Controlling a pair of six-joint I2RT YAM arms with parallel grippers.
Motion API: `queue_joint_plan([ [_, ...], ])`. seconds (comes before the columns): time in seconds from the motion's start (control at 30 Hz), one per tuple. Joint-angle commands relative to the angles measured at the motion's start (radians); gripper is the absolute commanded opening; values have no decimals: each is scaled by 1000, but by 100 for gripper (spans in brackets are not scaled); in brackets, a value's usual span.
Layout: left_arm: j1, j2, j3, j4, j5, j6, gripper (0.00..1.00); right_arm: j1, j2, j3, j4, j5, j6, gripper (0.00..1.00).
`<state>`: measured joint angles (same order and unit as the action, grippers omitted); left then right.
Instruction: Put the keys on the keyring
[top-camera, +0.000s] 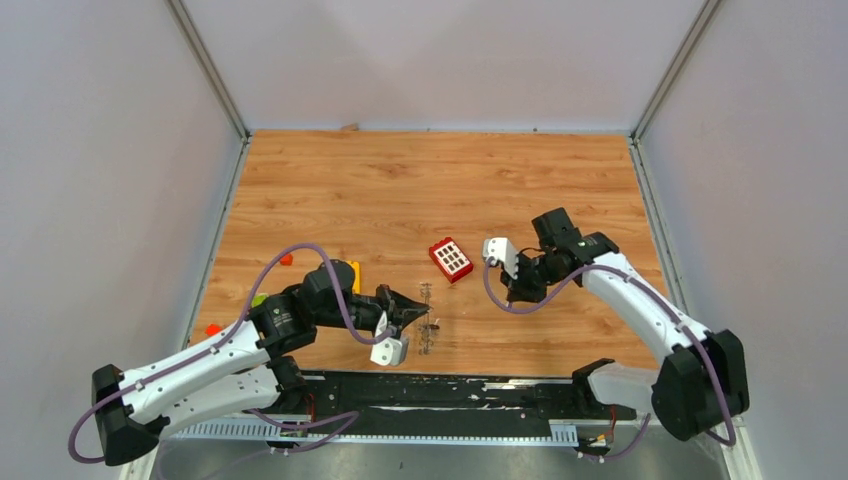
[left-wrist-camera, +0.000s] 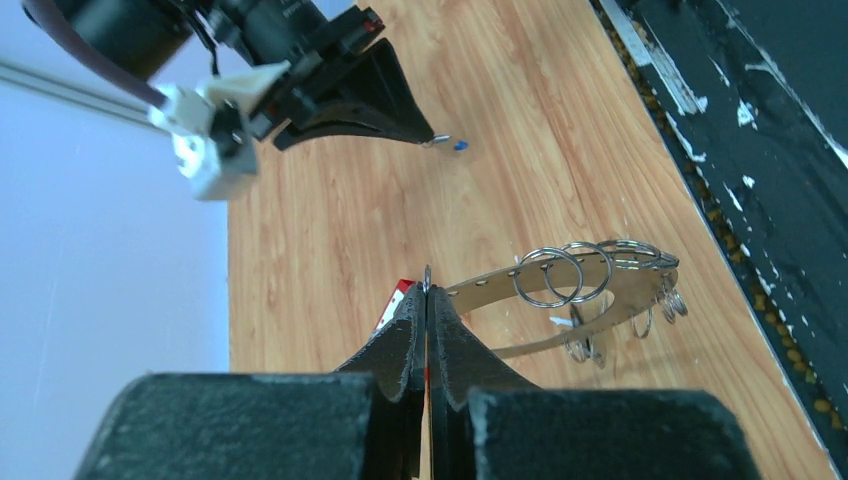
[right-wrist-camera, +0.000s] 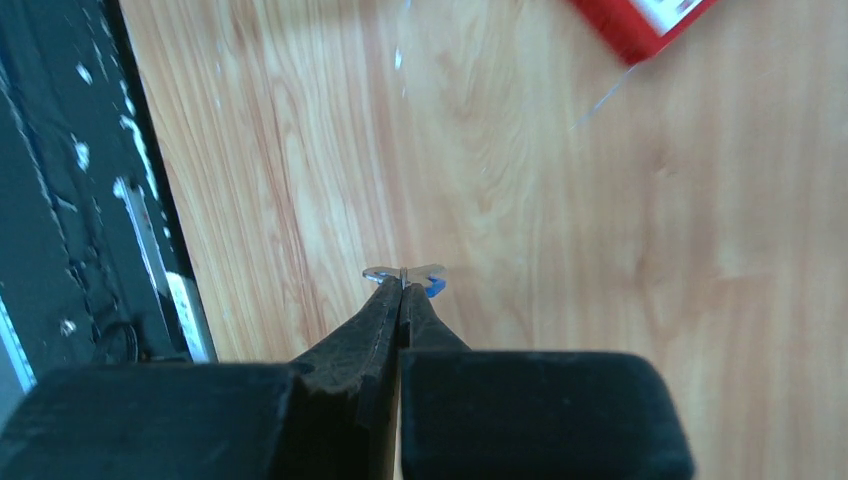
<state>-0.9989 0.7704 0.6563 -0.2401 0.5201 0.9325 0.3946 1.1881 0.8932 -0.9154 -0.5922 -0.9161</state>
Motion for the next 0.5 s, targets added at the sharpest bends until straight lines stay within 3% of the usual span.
queue_joint_plan([
  [0.0,5,-8,-8,-23,37,119,0,30,95,-56,63,119,-46,1],
  [0.23,5,-12,-23,-39,16,172,0,81,248,-87,170,144,-39,6],
  [0.37,5,-15,-27,-44,8,182,0,98,301,-63,189,149,-32,14],
  [0.47,5,-19,-27,-50,-2,183,0,98,298,-41,180,133,-30,27],
])
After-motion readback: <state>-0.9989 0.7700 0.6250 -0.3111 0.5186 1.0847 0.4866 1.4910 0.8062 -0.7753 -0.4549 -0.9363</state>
